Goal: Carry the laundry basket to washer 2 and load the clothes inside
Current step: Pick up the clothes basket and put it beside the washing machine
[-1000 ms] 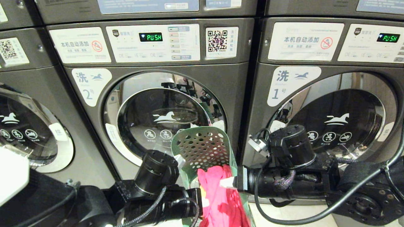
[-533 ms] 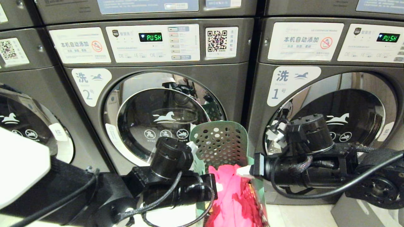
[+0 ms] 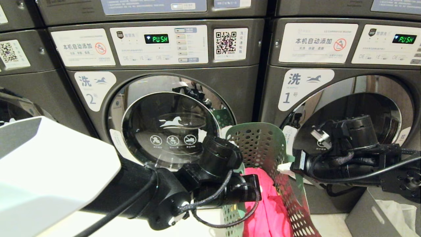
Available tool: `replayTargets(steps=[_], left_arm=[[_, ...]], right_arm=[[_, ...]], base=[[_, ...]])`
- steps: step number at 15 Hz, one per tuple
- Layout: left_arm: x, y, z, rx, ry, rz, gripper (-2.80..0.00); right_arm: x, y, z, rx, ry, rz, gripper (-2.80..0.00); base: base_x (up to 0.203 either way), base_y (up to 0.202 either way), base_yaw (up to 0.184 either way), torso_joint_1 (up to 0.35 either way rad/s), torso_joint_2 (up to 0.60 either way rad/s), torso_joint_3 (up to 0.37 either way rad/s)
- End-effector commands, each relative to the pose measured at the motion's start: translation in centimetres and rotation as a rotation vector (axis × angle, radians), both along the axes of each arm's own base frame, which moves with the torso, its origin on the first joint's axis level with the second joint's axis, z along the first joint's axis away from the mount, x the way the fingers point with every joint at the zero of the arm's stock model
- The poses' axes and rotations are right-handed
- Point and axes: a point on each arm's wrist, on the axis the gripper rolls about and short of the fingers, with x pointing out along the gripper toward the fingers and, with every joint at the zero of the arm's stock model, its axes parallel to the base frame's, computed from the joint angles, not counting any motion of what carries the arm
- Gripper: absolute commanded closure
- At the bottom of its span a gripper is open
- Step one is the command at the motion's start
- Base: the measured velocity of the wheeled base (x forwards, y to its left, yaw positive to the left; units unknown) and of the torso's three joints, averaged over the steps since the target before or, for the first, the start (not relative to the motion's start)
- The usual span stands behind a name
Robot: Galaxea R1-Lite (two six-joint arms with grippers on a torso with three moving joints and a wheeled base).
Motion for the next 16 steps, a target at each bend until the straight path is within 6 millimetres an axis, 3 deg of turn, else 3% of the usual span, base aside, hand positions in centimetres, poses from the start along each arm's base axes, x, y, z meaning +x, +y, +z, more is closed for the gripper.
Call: replayTargets(steps=[1, 6, 10, 16], left_arm=[[-0.8, -2.1, -0.5, -0.009, 0.002, -0.043, 0.00], [-2.7, -4.6, -0.8, -0.018, -0.001, -0.119, 0.00], [-3.4, -6.4, -0.8, -0.037, -0.014, -0.154, 0.00], [-3.8, -9.0, -1.0, -0.069, -0.032, -0.188, 0.00]], right_arm=[[0.2, -1.2, 0.0, 0.004, 0.000, -0.042, 0.00], [0.0, -2.7, 0.0, 0.002, 0.004, -0.095, 0.00], [-1.2, -3.5, 0.5, -0.005, -0.013, -0.126, 0.00], [-3.0, -4.3, 0.0, -0.067, 0.046, -0.189, 0.00]], base=[[0.000, 0.000, 0.000, 0.000, 0.00, 0.000], [0.000, 0.000, 0.000, 0.000, 0.00, 0.000], [0.000, 0.000, 0.000, 0.000, 0.00, -0.010], [0.000, 0.000, 0.000, 0.004, 0.00, -0.164]])
